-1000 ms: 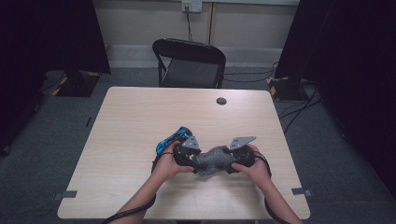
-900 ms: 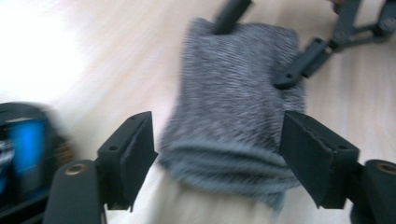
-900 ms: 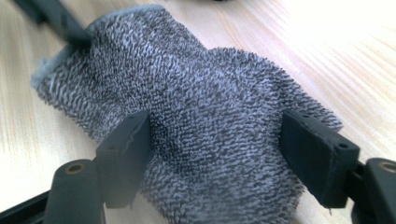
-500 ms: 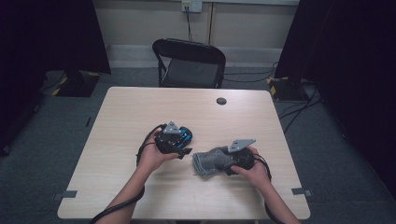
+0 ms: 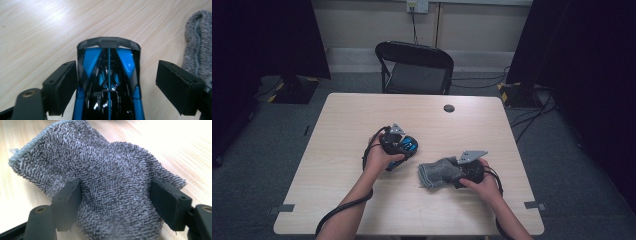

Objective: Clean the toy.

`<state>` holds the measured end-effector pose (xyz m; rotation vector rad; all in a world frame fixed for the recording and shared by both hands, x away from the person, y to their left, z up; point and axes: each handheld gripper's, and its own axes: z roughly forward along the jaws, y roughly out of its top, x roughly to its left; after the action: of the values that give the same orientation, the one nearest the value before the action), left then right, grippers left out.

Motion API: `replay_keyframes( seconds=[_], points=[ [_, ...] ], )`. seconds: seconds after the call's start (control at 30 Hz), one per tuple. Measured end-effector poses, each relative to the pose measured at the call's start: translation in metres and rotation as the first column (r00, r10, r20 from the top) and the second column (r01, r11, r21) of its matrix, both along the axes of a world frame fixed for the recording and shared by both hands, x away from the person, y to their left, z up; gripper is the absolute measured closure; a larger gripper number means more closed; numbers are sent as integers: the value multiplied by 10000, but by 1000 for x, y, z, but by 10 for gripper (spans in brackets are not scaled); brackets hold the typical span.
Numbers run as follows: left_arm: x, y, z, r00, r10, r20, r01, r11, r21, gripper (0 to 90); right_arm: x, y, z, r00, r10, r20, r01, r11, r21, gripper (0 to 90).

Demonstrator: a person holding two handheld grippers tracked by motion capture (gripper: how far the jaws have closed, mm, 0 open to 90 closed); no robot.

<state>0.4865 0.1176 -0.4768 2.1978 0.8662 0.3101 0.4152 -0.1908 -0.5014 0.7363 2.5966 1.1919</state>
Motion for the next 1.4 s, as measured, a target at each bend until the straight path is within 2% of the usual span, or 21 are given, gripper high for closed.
replay_keyframes(
  seconds=[0.1, 0.3, 0.63, 0.7, 0.73, 0.83, 1.0, 1.1, 1.4],
  points=[
    [4, -2, -1, 9998, 155, 107, -155, 9999, -21, 180, 0, -1, -1, 10000, -22, 24, 21, 10000, 58, 257],
    [9, -6, -11, 9995, 219, -218, -219, 9998, 37, 178, 0, -1, -1, 10000, -25, 38, 24, 9999, 120, 256],
    [13, -12, -20, 9994, 270, -223, -262, 9990, 351, 181, 0, -2, -2, 10000, -28, 19, 28, 9999, 164, 256],
    [14, -14, -22, 9983, 442, -388, -433, 9988, 227, 187, 0, -2, -2, 10000, -28, 6, 28, 9998, 172, 256],
    [15, -13, -22, 9986, 402, -339, -390, 9986, 358, 189, 0, -2, -2, 10000, -24, 9, 24, 9999, 165, 256],
    [15, -13, -23, 9986, 403, -337, -392, 9987, 314, 190, 0, -2, -2, 10000, -24, 11, 24, 9999, 157, 256],
    [15, -13, -23, 9994, 316, -165, -307, 9983, 504, 217, 0, -2, -2, 10000, -5, 2, 5, 9998, 176, 256],
    [14, -14, -23, 9997, 205, -108, -200, 9986, 497, 244, 0, -2, -2, 10000, -12, 2, 12, 9999, 166, 256],
    [13, -13, -22, 9997, 207, -143, -201, 9988, 454, 254, -1, -2, -2, 10000, -47, 21, 46, 9998, 211, 257]
  ],
)
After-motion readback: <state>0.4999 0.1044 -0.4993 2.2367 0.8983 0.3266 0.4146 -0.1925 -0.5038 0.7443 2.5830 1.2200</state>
